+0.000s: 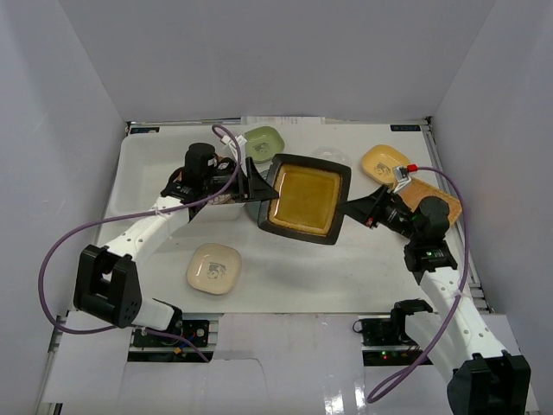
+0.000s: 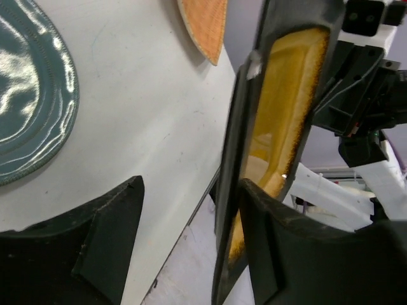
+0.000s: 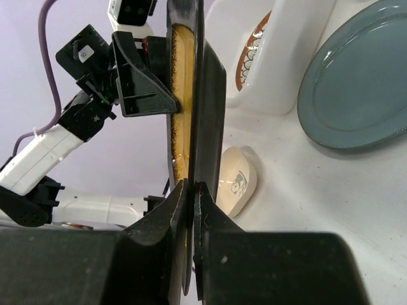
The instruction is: Place the plates into the plastic bin on the countertop
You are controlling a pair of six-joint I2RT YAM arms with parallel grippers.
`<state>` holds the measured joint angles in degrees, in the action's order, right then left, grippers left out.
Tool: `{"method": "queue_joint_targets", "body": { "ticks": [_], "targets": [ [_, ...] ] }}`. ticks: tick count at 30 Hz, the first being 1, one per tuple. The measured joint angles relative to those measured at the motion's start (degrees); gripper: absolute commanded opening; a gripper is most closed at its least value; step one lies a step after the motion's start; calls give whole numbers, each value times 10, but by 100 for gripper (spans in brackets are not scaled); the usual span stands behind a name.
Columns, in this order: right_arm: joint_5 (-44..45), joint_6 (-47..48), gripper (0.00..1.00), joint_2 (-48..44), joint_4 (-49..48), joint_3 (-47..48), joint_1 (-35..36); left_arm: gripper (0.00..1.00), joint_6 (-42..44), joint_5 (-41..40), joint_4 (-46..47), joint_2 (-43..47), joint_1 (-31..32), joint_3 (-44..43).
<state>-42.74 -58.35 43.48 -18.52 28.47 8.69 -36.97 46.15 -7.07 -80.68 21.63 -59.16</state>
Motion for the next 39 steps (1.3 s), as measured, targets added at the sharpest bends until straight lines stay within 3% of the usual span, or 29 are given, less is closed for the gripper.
{"method": "queue_joint_targets", "body": {
  "ticks": [1, 2, 5, 8, 10, 14, 17, 26, 33, 39],
  "targets": [
    [-2, -2, 8, 5, -7, 0, 1, 58, -5, 5, 11, -1, 3, 0],
    [-5, -7, 8, 12, -17, 0, 2, 26, -10, 13, 22, -2, 4, 1],
    [-4, -12, 8, 33, -30, -1, 10, 0, -23, 23, 44, 3, 10, 8],
    [-3, -15, 9, 58, -40, -3, 11, 0, -39, 29, 57, 20, 6, 17],
    [-6, -19, 19, 69, -60, -3, 13, 0, -45, 23, 63, 28, 4, 24],
    [-9, -39, 65, 93, -99, -3, 19, 0, -58, 8, 75, 35, -6, 39],
    [-12, -44, 80, 105, -119, -2, 25, 0, -88, 11, 88, 45, -45, 68],
    [-6, -25, 81, 124, -133, 0, 27, 0, -194, 5, 151, 78, -323, 76],
    [83, 98, 75, 187, -47, 40, 54, 0, -152, -54, 80, 77, -370, 61],
    [155, 136, 73, 331, -65, 56, 111, 0, -89, -142, 3, 39, -375, 52]
  ]
}}
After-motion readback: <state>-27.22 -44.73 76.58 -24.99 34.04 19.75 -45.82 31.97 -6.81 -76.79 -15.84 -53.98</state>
